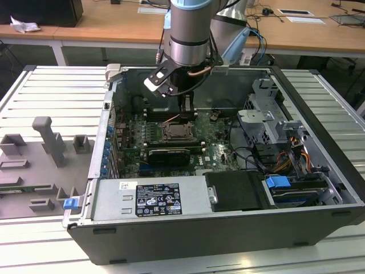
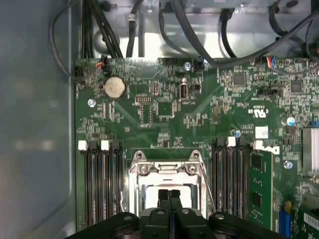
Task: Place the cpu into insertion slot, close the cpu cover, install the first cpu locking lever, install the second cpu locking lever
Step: 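Close the cpu cover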
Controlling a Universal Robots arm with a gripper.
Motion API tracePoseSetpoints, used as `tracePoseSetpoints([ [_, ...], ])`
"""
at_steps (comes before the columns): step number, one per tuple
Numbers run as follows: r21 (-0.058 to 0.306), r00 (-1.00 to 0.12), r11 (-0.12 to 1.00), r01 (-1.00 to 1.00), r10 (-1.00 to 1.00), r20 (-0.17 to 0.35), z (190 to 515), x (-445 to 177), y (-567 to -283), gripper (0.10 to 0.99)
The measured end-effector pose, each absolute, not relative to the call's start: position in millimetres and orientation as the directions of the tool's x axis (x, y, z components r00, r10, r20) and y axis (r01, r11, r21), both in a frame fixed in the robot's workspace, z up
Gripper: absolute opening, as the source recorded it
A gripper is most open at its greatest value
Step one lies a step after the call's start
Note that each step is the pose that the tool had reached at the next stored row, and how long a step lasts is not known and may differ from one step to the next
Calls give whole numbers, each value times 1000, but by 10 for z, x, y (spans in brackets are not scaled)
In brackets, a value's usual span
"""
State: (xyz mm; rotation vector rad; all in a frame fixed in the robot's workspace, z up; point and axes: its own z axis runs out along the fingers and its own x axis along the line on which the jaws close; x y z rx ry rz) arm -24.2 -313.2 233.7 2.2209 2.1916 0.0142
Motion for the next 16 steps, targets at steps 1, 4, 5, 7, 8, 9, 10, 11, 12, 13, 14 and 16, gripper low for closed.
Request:
tracePoseSetpoints([
  [1, 22, 13, -13, 1000, 1000, -9, 2337, -251, -3132, 106],
  [4, 22, 13, -13, 1000, 1000, -9, 2335, -280, -3131, 106],
  [5, 22, 13, -13, 1000, 1000, -8, 2335, -289, -3131, 106],
  [7, 22, 13, -13, 1000, 1000, -8, 2335, -315, -3131, 106],
  [8, 22, 13, -13, 1000, 1000, -8, 2335, -317, -3131, 106],
  [9, 22, 13, -13, 1000, 1000, -8, 2335, -321, -3131, 106],
  [10, 22, 13, -13, 1000, 1000, -8, 2335, -321, -3131, 106],
  [11, 22, 13, -13, 1000, 1000, -9, 2335, -322, -3131, 106],
  [12, 22, 13, -13, 1000, 1000, -8, 2335, -323, -3131, 106],
  [13, 22, 13, -13, 1000, 1000, -8, 2335, -323, -3131, 106],
  [14, 22, 13, -13, 1000, 1000, -8, 2335, -323, -3131, 106],
  [16, 22, 13, -13, 1000, 1000, -8, 2335, -323, -3131, 106],
])
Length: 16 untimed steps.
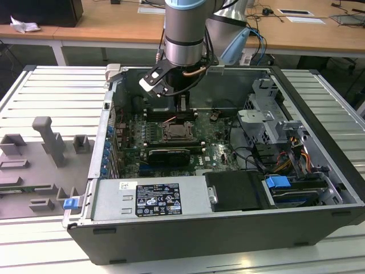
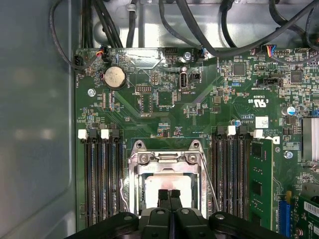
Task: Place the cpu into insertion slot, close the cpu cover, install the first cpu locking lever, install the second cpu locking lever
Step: 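Close the cpu cover, then install the first cpu locking lever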
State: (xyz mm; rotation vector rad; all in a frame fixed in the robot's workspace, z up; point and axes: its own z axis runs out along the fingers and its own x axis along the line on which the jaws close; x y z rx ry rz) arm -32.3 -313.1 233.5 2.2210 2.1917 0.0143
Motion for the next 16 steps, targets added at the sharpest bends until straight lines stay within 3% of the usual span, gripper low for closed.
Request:
tracePoseSetpoints([
  [8, 21, 5, -4, 1000, 1000, -9, 2335, -324, -3132, 106],
  [11, 22, -112, 112, 994, 994, -10, 2338, -325, -3132, 106],
  [16, 22, -164, 164, 986, 986, -10, 2457, -324, -3132, 106],
])
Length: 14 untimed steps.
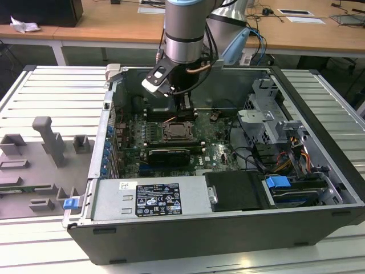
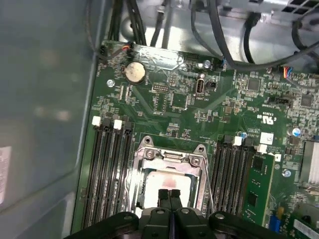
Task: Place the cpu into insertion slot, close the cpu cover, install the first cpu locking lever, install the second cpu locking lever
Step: 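Install the first cpu locking lever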
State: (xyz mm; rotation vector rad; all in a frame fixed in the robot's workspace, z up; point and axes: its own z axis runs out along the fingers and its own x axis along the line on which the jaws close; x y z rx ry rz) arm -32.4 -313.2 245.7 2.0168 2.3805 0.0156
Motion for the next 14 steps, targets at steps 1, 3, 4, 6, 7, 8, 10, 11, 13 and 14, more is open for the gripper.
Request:
tracePoseSetpoints([
  [1, 22, -189, 190, 982, 982, -10, 2484, -324, -3131, 106],
  [3, 22, -256, 256, 966, 967, -10, 2484, -324, -3131, 106],
  [4, 22, -274, 274, 962, 962, -10, 2484, -324, -3131, 106],
  [6, 22, -310, 310, 950, 951, -10, 2484, -324, -3131, 106],
  [7, 22, -334, 335, 942, 942, -10, 2484, -324, -3131, 106],
  [8, 22, -350, 350, 936, 937, -10, 2484, -324, -3131, 106],
  [10, 22, -387, 387, 922, 922, -10, 2484, -324, -3131, 106],
  [11, 22, -427, 427, 904, 904, -10, 2484, -324, -3131, 106],
  [13, 22, -476, 476, 879, 880, -10, 2484, -324, -3132, 106],
  [14, 22, -489, 489, 872, 872, -10, 2484, -324, -3132, 106],
])
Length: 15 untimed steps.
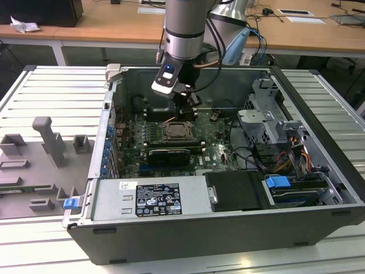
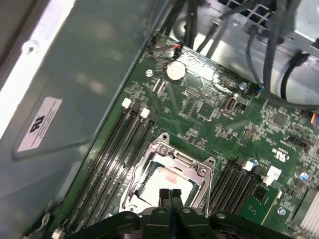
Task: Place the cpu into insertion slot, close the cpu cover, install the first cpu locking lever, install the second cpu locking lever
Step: 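Install the first cpu locking lever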
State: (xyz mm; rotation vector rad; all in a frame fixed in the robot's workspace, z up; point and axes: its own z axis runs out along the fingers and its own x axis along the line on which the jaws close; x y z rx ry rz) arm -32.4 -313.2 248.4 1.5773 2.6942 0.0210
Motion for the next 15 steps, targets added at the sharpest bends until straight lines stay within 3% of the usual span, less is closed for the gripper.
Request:
tracePoseSetpoints([
  [15, 22, -639, 639, 769, 769, -10, 2484, -324, -3132, 106],
])
